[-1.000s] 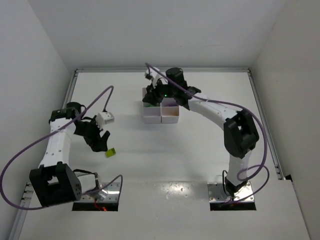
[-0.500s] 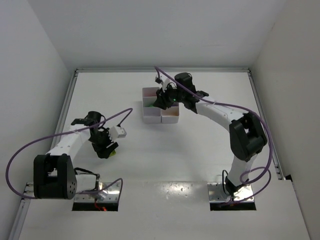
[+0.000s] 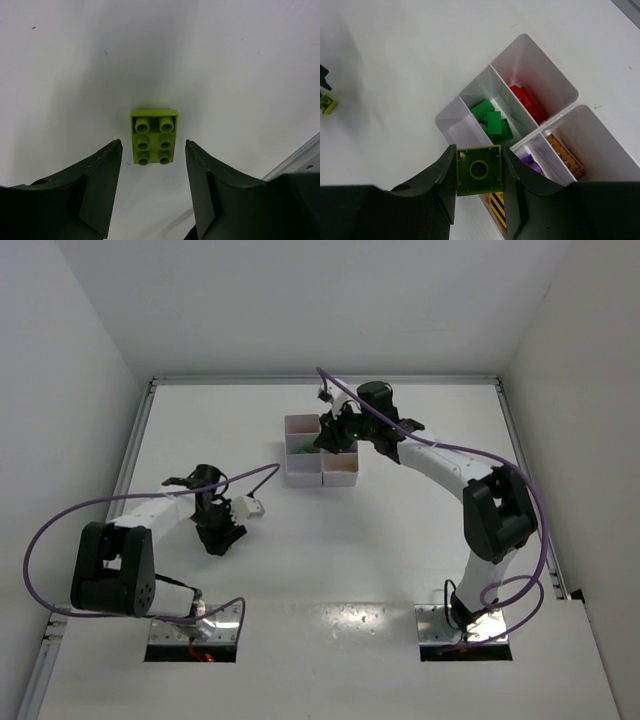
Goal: Sort the legos into containers by color
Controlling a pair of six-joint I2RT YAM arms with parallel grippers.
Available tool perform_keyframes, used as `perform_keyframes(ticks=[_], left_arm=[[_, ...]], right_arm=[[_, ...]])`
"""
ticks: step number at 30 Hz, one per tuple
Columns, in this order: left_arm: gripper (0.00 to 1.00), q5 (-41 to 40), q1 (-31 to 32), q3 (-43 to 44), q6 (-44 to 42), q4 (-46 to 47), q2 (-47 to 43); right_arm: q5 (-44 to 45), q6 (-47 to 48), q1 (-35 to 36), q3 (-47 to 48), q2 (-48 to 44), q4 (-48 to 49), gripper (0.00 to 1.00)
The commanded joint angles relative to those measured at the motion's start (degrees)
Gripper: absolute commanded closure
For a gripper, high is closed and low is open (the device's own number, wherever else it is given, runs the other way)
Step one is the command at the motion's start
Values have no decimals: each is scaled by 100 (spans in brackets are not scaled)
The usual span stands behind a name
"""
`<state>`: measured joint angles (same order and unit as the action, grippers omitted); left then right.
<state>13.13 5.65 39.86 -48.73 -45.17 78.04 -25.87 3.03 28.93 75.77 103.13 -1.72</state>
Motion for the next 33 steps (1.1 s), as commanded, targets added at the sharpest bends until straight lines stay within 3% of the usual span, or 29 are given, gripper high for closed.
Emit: perform_keyframes(ticks=[1, 4, 12, 17, 24, 33], left_arm=[[42, 85, 190, -31, 83, 96, 167], [57, 85, 191, -31, 83, 149, 431], [73, 40, 139, 276, 249, 210, 792], [97, 585, -143, 742, 653, 210, 608], [100, 1350, -582, 1752, 1909, 210, 379], [100, 1535, -820, 1982, 2201, 149, 194]], right_arm=[[3, 49, -63, 219, -135, 145, 98], [56, 49, -124, 166, -135, 145, 98], [-129, 49, -177, 166, -135, 145, 98], [-182, -21, 42, 281, 189, 92, 98], [-24, -135, 333, 439, 647, 198, 98], [-24, -136, 438, 553, 1042, 198, 98]])
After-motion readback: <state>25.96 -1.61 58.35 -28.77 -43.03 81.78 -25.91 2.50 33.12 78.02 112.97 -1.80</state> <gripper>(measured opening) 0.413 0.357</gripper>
